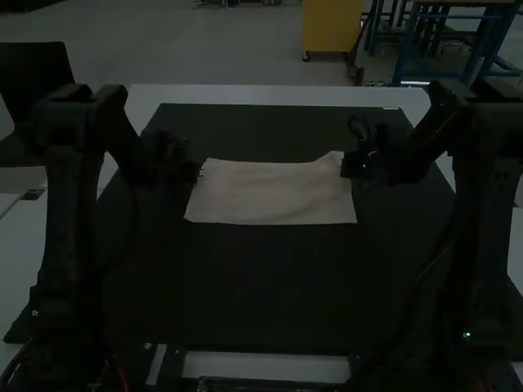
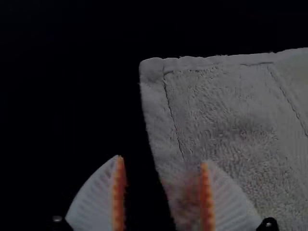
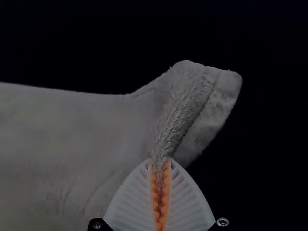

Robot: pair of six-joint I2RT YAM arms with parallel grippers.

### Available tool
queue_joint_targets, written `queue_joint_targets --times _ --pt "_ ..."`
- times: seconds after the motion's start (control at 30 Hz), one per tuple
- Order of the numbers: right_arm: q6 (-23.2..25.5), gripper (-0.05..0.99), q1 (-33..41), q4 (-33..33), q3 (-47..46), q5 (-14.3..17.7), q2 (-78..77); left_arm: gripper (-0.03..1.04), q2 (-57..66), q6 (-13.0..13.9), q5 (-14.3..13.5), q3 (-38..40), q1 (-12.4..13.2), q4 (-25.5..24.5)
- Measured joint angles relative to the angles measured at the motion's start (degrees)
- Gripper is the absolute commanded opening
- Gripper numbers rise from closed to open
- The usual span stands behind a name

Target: Fold the towel.

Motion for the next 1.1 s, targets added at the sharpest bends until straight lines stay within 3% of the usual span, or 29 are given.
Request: queue_joint_targets --times 0.07,0.37,0.63,1.1 --pt "0.0 -0.02 -0.02 0.02 -0.35 -0.02 0.0 0.02 0.11 0.37 1.6 0.2 -0.37 -0.2" --pt "0.2 -0.02 -0.02 0.74 -0.7 -0.17 0.0 0.02 -0.09 0.63 1.62 0.2 -0.85 -0.09" --pt "1.09 -0.02 0.0 1.11 -0.74 -0.17 0.0 0.02 -4.02 0.61 3.1 0.2 -0.72 -3.39" --pt "1.46 -0.02 0.0 1.07 -0.72 -0.44 -0.02 0.02 -9.88 0.66 6.73 -1.92 2.4 -8.85"
